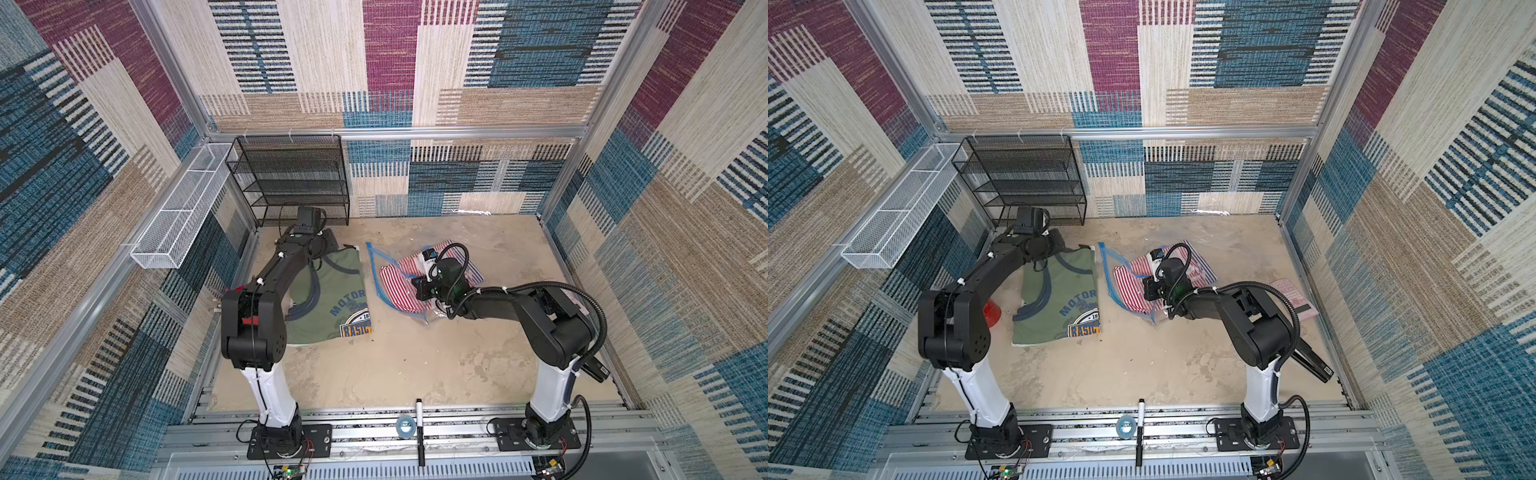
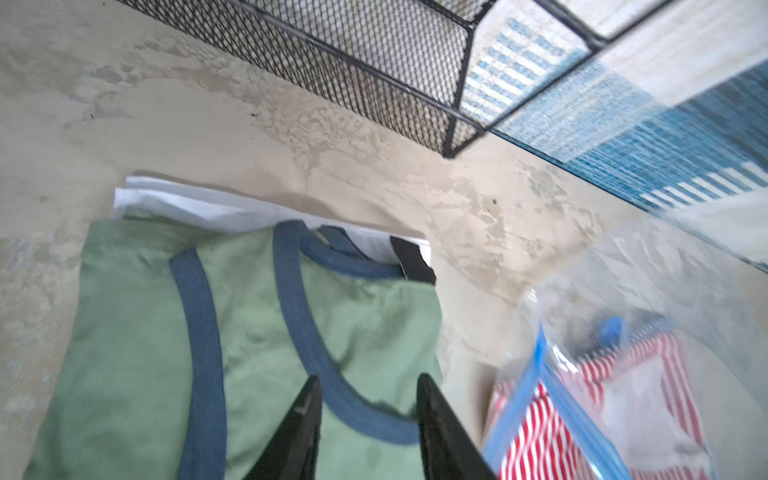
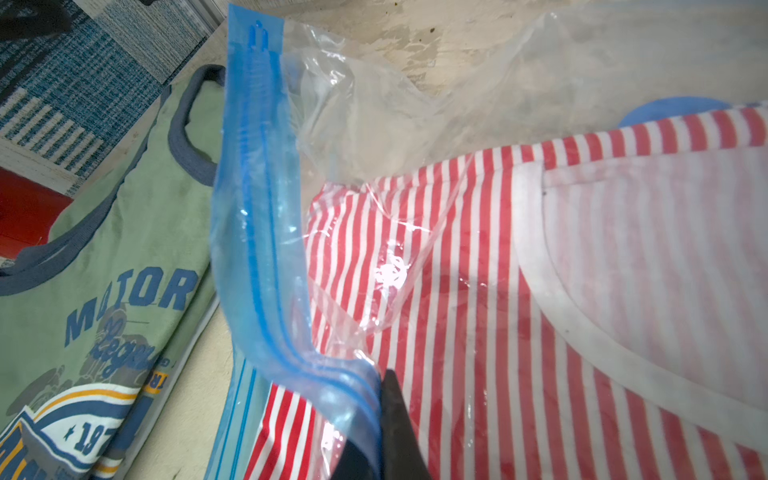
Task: Take the tank top out of the vacuum bag
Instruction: Adjust the tank top.
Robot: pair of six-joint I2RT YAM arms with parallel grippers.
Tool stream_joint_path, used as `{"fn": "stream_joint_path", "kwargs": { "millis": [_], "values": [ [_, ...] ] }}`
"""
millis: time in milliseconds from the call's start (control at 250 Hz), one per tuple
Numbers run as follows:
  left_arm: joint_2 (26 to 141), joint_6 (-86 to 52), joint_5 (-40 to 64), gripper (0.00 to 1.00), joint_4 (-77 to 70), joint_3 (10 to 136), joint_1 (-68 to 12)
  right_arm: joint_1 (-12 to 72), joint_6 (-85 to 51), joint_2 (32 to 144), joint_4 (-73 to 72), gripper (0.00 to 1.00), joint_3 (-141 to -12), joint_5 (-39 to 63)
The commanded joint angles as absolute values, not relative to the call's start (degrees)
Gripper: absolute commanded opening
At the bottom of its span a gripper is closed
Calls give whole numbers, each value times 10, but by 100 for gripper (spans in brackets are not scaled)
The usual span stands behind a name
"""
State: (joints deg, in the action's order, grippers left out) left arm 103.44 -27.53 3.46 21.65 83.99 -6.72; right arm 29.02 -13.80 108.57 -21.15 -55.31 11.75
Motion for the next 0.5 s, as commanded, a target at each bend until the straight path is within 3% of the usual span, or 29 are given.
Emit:
{"fn": "stream_joint_path", "kwargs": {
  "millis": [0, 296, 496],
  "values": [
    [976, -296, 85, 40, 189, 778, -75, 291, -134, 1077, -226, 0, -549, 111],
    [800, -348, 179, 40, 151, 552, -156, 290, -135, 1064, -240, 0, -537, 113],
    [757, -457, 176, 40, 15, 434, -223, 291, -135, 1063, -244, 0, -534, 116]
  ]
}}
